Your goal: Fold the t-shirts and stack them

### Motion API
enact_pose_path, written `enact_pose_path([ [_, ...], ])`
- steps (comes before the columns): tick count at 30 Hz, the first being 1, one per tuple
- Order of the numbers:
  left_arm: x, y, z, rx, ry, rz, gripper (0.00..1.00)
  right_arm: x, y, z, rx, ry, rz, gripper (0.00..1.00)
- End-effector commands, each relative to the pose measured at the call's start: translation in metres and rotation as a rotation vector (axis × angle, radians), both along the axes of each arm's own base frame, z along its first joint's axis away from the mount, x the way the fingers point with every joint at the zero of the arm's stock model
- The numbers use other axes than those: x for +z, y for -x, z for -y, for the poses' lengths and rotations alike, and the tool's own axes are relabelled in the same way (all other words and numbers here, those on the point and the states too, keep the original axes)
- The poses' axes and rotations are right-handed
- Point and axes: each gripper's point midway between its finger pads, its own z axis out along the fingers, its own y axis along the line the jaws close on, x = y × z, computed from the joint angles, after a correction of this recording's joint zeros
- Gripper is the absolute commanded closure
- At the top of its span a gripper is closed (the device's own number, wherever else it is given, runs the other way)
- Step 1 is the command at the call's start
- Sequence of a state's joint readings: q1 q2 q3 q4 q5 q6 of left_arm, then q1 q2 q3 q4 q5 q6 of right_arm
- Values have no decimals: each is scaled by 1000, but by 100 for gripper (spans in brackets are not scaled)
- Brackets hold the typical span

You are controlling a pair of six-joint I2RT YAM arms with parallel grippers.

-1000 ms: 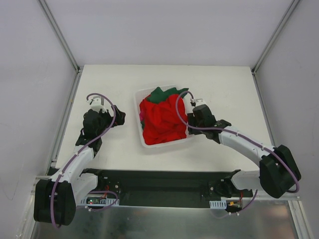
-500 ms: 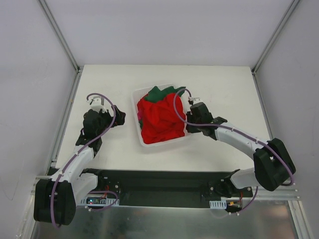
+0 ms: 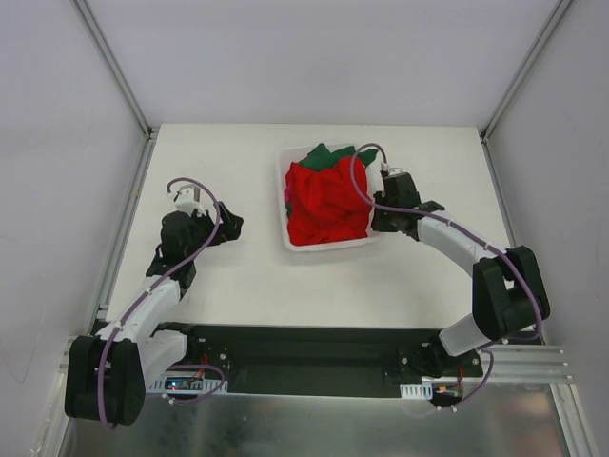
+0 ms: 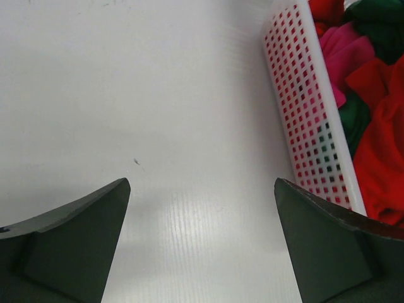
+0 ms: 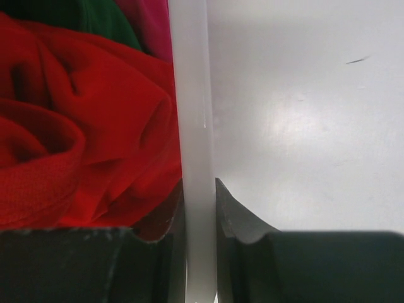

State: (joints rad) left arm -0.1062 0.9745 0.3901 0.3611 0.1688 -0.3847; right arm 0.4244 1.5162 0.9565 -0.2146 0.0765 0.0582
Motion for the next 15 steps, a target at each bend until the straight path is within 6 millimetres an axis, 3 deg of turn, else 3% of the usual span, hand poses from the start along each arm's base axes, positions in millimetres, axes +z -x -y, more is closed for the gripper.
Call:
enact_pose_path([
  [1, 0, 3, 13, -23, 70, 1, 1, 18, -35, 62, -171, 80, 38, 99],
  [7, -10, 8, 22, -46, 96, -29, 1, 30, -61, 98, -204, 161, 27, 99],
  [15, -11, 7, 33, -81, 123, -43, 1, 23, -71, 159, -343, 223, -53, 99],
])
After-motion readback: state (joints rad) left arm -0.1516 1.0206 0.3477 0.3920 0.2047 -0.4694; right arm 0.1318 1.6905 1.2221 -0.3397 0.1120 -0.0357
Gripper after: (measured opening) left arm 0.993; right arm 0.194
